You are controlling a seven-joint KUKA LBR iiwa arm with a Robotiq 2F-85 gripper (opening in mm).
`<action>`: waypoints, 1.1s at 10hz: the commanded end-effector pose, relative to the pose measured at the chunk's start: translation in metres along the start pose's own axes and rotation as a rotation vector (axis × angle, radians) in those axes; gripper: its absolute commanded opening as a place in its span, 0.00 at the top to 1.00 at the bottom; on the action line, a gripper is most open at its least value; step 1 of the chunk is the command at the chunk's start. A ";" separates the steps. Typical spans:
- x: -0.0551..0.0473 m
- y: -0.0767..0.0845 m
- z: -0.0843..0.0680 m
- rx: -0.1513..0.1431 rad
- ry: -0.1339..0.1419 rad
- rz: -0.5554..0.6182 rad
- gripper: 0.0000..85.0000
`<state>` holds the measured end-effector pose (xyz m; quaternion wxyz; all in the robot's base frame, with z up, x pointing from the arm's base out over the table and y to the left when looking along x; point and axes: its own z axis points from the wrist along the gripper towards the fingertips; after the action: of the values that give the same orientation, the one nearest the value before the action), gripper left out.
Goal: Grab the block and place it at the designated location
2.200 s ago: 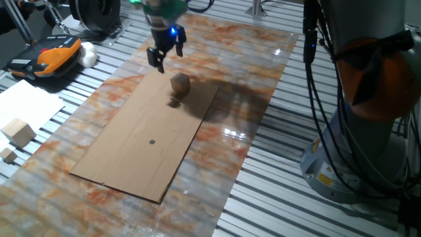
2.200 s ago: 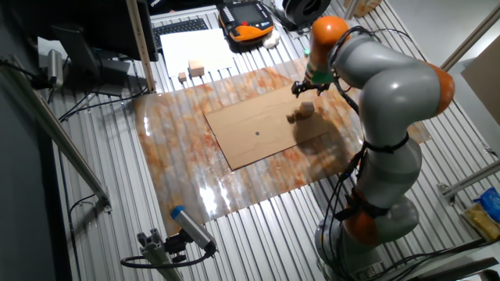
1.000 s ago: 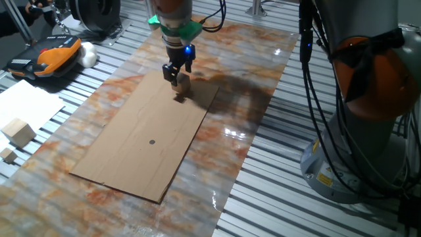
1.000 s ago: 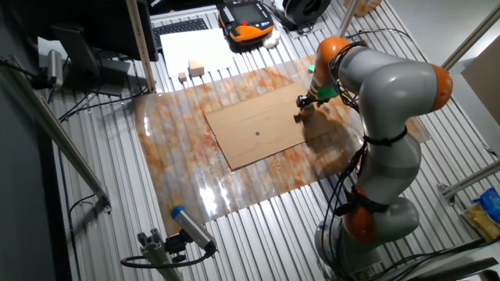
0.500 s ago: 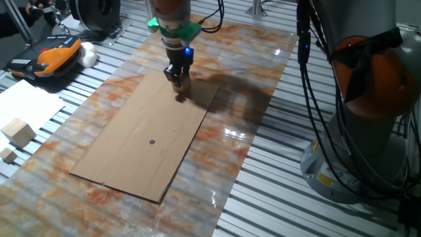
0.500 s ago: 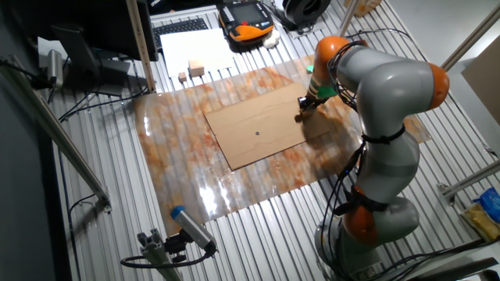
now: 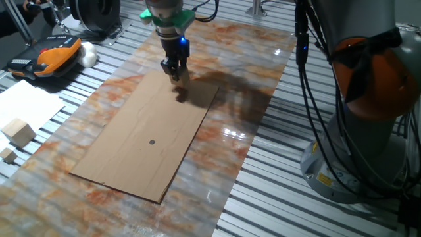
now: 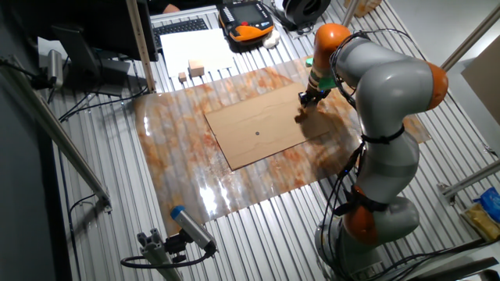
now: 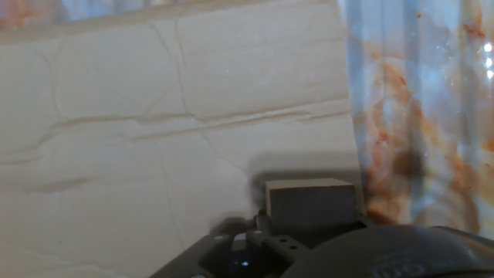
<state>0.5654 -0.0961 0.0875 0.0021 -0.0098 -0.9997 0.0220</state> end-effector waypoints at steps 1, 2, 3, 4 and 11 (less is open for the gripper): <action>0.002 0.004 -0.003 -0.014 -0.003 0.006 1.00; 0.005 0.016 -0.012 -0.020 -0.010 0.037 1.00; 0.009 0.035 -0.024 -0.021 -0.002 0.090 1.00; 0.016 0.062 -0.039 -0.033 0.022 0.176 1.00; 0.035 0.116 -0.050 0.006 -0.007 0.448 1.00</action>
<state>0.5333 0.0118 0.1324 -0.0078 -0.2319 -0.9723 0.0285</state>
